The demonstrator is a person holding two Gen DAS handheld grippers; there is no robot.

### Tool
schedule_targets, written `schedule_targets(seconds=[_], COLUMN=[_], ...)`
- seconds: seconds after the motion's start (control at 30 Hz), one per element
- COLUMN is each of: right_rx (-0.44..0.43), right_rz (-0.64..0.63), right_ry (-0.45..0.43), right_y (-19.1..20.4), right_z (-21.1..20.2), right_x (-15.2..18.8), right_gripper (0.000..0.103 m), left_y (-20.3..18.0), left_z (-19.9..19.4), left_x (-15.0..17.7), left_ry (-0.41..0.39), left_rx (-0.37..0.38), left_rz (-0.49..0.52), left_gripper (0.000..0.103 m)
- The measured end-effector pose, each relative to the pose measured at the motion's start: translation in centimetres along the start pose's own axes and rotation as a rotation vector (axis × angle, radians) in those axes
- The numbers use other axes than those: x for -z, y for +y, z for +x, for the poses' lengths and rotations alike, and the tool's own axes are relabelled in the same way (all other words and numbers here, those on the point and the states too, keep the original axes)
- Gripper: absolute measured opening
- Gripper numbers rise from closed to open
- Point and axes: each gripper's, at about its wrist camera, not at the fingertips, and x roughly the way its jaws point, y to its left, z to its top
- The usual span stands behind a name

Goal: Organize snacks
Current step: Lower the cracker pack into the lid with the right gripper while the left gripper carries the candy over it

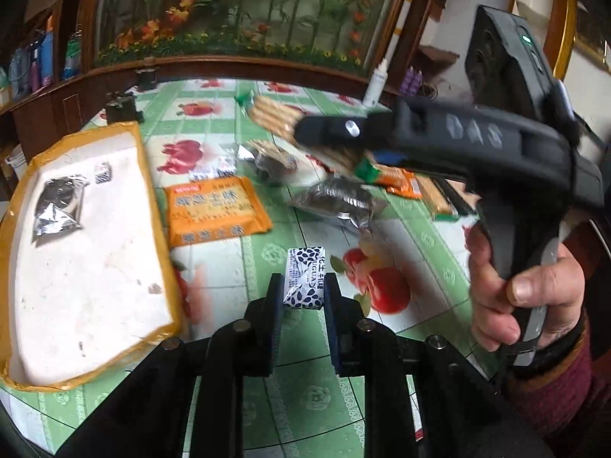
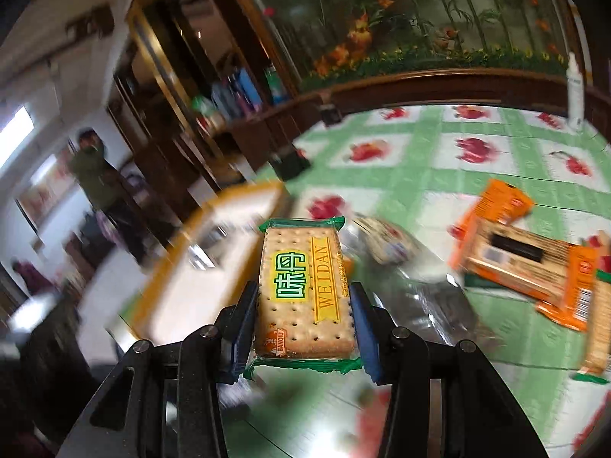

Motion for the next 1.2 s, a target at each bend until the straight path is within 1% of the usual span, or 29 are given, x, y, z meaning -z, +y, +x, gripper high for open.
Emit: schedule_targets(seconds=[0.1,0.23,0.3,0.4,0.47,0.5,0.57,0.67,0.73,0.87,1.0,1.1,1.2], right_rx=[-0.044,-0.111,-0.155,-0.214,-0.214,-0.196,-0.194,-0.214,-0.25,-0.294,-0.281,-0.26,-0.248], right_rz=[0.028,0.093,0.138,0.16,0.115,0.08,0.062,0.046,0.03,0.005,-0.03,-0.041,-0.048], right_ry=[-0.025,-0.034,-0.021,0.013,0.03,0.039,0.051,0.055,0.058,0.077,0.11,0.129,0.145], right_y=[1.3,2.3,2.5,3.3,4.1,4.7,5.0,5.6,6.3,8.8,10.7,11.0,10.9], right_z=[1.4,3.9,5.6,7.6,8.0,8.3,8.5,8.3,8.3,9.2,10.9,11.8,12.5], right_x=[-1.3,-2.2,-2.1,-1.4,-0.7,-0.3,0.1,0.8,1.2,2.4,3.6,4.2,4.4], right_gripper=[0.051,0.051,0.051,0.051,0.051,0.051,0.051,0.051,0.051,0.051,0.051,0.051,0.051], left_y=[0.8,2.2,3.2,4.9,6.3,6.9,8.4,10.5,11.8,14.2,15.0,15.2,15.2], left_z=[-0.8,-2.1,-2.8,-3.4,-3.7,-3.9,-4.2,-4.4,-4.6,-4.8,-4.9,-4.8,-4.4], left_x=[-0.3,-0.7,-0.8,-1.1,-1.1,-1.2,-1.1,-0.8,-0.5,0.4,0.8,1.3,1.6], left_ry=[-0.019,-0.05,-0.07,-0.091,-0.105,-0.112,-0.123,-0.134,-0.141,-0.135,-0.132,-0.127,-0.114], left_rx=[-0.01,-0.027,-0.039,-0.056,-0.069,-0.075,-0.099,-0.145,-0.189,-0.245,-0.291,-0.317,-0.358], left_rz=[-0.019,-0.048,-0.069,-0.095,-0.125,-0.139,-0.169,-0.209,-0.232,-0.285,-0.291,-0.29,-0.279], left_gripper=[0.019,0.019,0.019,0.019,0.019,0.019,0.019,0.019,0.019,0.019,0.019,0.019,0.019])
